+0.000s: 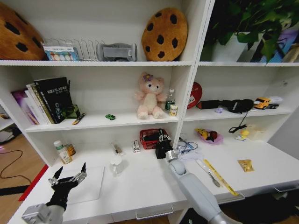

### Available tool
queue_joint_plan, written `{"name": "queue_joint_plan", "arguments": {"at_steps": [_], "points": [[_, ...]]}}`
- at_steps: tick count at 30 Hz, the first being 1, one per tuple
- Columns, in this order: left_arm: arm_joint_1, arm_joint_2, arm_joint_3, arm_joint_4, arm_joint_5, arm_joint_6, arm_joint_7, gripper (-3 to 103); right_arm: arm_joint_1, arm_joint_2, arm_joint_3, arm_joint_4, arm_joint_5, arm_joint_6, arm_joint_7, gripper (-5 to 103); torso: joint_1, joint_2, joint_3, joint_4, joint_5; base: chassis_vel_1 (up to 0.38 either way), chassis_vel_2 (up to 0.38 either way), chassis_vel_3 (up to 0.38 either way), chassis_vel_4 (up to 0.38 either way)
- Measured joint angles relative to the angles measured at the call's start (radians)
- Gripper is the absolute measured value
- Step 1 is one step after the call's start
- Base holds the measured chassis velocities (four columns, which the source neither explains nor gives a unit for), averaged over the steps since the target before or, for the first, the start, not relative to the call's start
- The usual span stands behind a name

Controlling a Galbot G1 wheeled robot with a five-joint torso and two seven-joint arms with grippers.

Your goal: Organize the objects on the table.

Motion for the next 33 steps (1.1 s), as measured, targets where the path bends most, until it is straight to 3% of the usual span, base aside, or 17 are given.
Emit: {"name": "queue_joint_plan", "arguments": {"at_steps": [3,9,10,11,13,15,16,18,19,24,26,27,29,33], "points": [[0.0,0.0,0.0,0.0,0.0,0.0,0.0,100,-0.003,-0.004,-0.002,0.0,0.002,-0.007,-0.006,37,0.0,0.0,0.0,0.0,0.0,0.0,0.0,0.0,0.0],[0.0,0.0,0.0,0.0,0.0,0.0,0.0,100,0.002,-0.009,-0.012,0.009,0.009,-0.013,-0.006,53,0.0,0.0,0.0,0.0001,0.0001,0.0,0.0,0.0,0.0],[0.0,0.0,0.0,0.0,0.0,0.0,0.0,100,0.003,-0.015,-0.013,0.014,0.014,-0.015,-0.005,64,0.0,0.0,0.0,0.0003,0.0,0.0,0.0,0.0,0.0],[0.0,0.0,0.0,0.0,0.0,0.0,0.0,100,0.003,-0.015,-0.013,0.014,0.014,-0.015,-0.005,64,0.0,0.0,0.0,0.0003,0.0,0.0,0.0,0.0,0.0],[0.0,0.0,0.0,0.0,0.0,0.0,0.0,100,-0.008,-0.037,-0.015,0.044,0.031,-0.032,-0.003,75,0.0,0.0,0.0,0.0002,0.0001,0.0,0.0,0.0,0.0],[0.0,0.0,0.0,0.0,0.0,0.0,0.0,100,-0.02,-0.055,-0.016,0.07,0.037,-0.042,0.001,75,0.0,0.0,0.0,0.0001,0.0,0.0,0.0,0.0,0.0],[0.0,0.0,0.0,0.0,0.0,0.0,0.0,100,-0.039,-0.08,-0.022,0.11,0.043,-0.053,0.013,86,0.0,0.0,0.0,0.0,0.0001,0.0,0.0,0.0,0.0],[0.0,0.0,0.0,0.0,0.0,0.0,0.0,100,-0.059,-0.109,-0.028,0.157,0.051,-0.066,0.029,91,0.0,0.0,0.0,0.0003,0.0003,0.0,0.0,0.0,0.0],[0.0,0.0,0.0,0.0,0.0,0.0,0.0,100,-0.084,-0.145,-0.035,0.219,0.063,-0.089,0.045,96,0.0,0.0,0.0,0.0001,0.0003,0.0,0.0,0.0,0.0],[0.0,0.0,0.0,0.0,0.0,0.0,0.0,100,-0.154,-0.246,-0.059,0.407,0.133,-0.195,0.141,100,0.0,0.0,0.0,-0.0002,0.0,0.0,0.0,0.0,0.0],[0.0,0.0,0.0,0.0,0.0,0.0,0.0,100,-0.232,-0.343,-0.057,0.608,0.29,-0.341,0.256,100,0.0,0.0,0.0,0.0,0.0,0.0,0.0,0.0,0.0],[0.0,0.0,0.0,0.0,0.0,0.0,0.0,100,-0.232,-0.343,-0.057,0.608,0.29,-0.341,0.256,100,0.0,0.0,0.0,0.0,0.0,0.0,0.0,0.0,0.0],[0.0,0.0,0.0,0.0,0.0,0.0,0.0,100,-0.33,-0.429,0.013,0.785,0.412,-0.448,0.316,100,0.0,0.0,0.0,-0.0003,-0.0002,0.0,0.0,0.0,0.0],[0.0,0.0,0.0,0.0,0.0,0.0,0.0,100,-0.499,-0.486,0.104,0.947,0.496,-0.491,0.394,100,0.0,0.0,0.0,0.0002,0.0002,0.0,0.0,0.0,0.0]]}}
